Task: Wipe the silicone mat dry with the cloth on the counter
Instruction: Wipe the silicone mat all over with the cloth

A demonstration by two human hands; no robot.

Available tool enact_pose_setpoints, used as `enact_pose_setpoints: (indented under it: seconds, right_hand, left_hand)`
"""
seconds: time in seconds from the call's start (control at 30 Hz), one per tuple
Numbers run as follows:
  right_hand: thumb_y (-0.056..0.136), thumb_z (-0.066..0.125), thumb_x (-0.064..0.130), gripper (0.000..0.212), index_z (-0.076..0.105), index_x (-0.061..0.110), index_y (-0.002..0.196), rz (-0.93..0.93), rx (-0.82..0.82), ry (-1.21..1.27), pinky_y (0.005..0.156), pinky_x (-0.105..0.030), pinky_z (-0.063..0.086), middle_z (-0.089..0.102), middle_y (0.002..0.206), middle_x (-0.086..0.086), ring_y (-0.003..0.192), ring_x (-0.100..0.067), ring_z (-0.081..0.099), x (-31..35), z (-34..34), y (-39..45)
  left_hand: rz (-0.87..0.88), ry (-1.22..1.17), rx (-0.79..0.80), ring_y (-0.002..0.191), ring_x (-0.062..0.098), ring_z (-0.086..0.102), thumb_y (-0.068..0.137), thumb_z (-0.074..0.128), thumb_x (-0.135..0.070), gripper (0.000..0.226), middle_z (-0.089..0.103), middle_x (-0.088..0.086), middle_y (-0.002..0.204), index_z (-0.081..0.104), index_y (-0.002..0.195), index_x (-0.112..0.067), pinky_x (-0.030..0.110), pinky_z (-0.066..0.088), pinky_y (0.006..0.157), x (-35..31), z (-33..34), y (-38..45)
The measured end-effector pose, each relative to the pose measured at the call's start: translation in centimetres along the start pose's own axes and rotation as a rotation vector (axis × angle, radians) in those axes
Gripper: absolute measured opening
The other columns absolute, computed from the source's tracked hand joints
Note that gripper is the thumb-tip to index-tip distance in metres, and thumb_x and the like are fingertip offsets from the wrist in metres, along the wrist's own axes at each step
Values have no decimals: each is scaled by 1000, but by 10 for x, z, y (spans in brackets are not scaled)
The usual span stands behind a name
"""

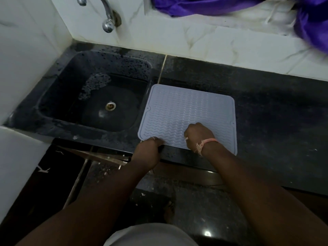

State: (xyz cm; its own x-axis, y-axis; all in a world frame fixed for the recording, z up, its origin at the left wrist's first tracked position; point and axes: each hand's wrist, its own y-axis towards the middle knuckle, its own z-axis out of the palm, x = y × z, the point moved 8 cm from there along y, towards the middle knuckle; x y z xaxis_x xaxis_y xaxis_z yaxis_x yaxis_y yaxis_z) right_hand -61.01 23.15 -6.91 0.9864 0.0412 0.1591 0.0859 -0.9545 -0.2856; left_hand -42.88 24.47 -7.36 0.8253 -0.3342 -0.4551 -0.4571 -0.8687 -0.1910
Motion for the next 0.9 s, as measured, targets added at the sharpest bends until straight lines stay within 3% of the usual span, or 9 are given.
enact_pose_setpoints:
  seconds: [0.2,0.37,0.57,0.77,0.9]
  right_hand:
    - [88,59,8,21,74,9,102,-41,-2,0,83,-31,51,64,107,-6,103,-23,55,21,-3,12]
    - [88,56,5,20,73,7,97,-68,12,6,82,-31,51,63,106,-7,104,-24,55,46,-2,22]
    - [90,56,7,21,75,9,100,-105,22,19,85,-33,51,63,109,-6,106,-23,55,68,-4,37]
    - [90,59,10,18,74,9,98,-134,21,8,85,-35,53,63,106,-6,104,-22,57,91,-6,48]
    - [92,58,14,15,72,9,93,-150,14,-15,82,-32,51,62,103,-6,102,-22,55,104,-7,54]
  left_hand:
    - [-1,-63,40,114,28,64,75,48,-14,48,69,3,124,71,116,-20,36,53,97,10,-1,-3]
    - [3,-102,89,123,27,58,87,56,-10,47,64,7,133,64,131,-22,36,46,107,15,1,2]
    - [42,-101,116,118,28,61,85,58,-6,40,66,9,127,68,123,-13,38,48,102,16,1,7]
    - [120,-65,17,116,26,57,91,59,-10,31,61,8,126,69,120,-8,37,48,100,21,4,1]
    - [107,76,-76,128,25,45,90,61,-15,41,55,4,135,64,131,-17,36,42,107,27,4,-11]
